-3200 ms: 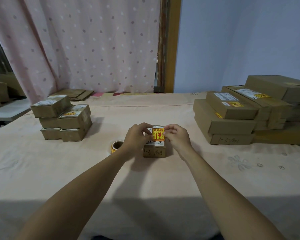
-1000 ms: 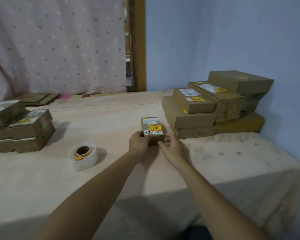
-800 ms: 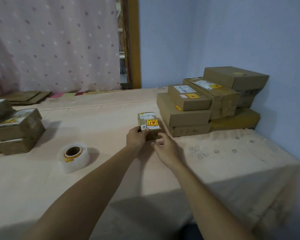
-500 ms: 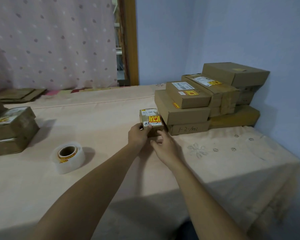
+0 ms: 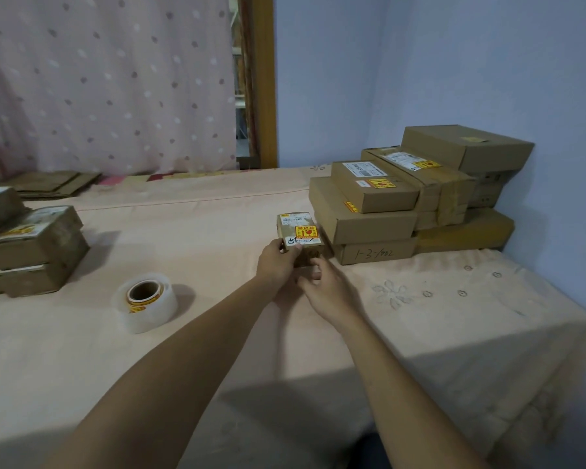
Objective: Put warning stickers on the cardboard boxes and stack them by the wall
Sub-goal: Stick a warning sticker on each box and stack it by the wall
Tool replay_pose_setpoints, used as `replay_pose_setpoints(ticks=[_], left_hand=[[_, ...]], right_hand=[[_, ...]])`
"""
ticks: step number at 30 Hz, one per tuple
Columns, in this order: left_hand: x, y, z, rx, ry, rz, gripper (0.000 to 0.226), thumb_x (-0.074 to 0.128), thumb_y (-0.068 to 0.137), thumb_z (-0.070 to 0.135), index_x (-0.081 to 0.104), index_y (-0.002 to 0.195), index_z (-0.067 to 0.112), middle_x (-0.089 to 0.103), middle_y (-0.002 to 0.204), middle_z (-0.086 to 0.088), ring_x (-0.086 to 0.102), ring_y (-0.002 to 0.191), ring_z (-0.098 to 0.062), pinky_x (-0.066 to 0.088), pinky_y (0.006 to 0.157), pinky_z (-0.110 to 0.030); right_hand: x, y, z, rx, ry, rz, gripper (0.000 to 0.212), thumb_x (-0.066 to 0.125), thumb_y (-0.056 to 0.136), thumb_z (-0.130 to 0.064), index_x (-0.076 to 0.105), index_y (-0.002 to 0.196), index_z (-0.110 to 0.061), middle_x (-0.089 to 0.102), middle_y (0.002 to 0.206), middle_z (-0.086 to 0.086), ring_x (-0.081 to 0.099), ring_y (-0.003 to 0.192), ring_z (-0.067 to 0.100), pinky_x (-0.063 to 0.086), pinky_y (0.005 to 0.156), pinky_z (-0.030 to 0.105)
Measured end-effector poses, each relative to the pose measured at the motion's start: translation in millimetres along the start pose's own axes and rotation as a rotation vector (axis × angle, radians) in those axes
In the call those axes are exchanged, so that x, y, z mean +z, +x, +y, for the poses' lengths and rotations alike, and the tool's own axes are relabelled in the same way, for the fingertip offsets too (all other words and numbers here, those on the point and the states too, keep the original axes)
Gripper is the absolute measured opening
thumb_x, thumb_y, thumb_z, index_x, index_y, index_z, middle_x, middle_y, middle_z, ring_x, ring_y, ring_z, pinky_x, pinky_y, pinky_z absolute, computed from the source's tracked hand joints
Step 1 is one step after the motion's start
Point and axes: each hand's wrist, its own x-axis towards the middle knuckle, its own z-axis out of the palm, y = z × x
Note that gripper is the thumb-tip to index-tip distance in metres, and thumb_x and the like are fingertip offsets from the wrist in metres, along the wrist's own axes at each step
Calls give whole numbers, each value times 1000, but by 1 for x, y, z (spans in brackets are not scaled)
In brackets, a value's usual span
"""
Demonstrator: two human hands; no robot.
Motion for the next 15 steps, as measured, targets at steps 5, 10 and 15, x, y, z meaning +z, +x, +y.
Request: replay_pose_setpoints(ticks=[5, 10, 15], left_hand=[[-3, -3, 7, -40, 2, -13, 46, 61, 98, 33, 53, 137, 11, 62, 134, -7, 60, 116, -24, 44, 87, -29], [-24, -11, 13, -82, 9, -11, 57, 60, 98, 35, 44, 146, 10, 53, 145, -9, 53, 127, -26, 40, 93, -30], [-74, -20, 28, -9, 35, 19, 49, 60, 98, 35, 53, 142, 15, 54, 143, -6, 52, 127, -23, 44, 100, -33]], right_hand=[[2, -3, 0, 22, -18, 31, 49, 61, 94, -43, 53, 141, -29, 65, 131, -7, 59, 120, 14, 35, 84, 24], [5, -6, -5, 15, -46, 36, 39, 60, 97, -38, 58, 134, -26, 66, 129, -8, 61, 120, 15, 40, 85, 26], [10, -9, -32, -106, -217, -38, 36, 54, 98, -32, 59, 134, -25, 63, 134, -4, 58, 122, 23, 47, 91, 33]])
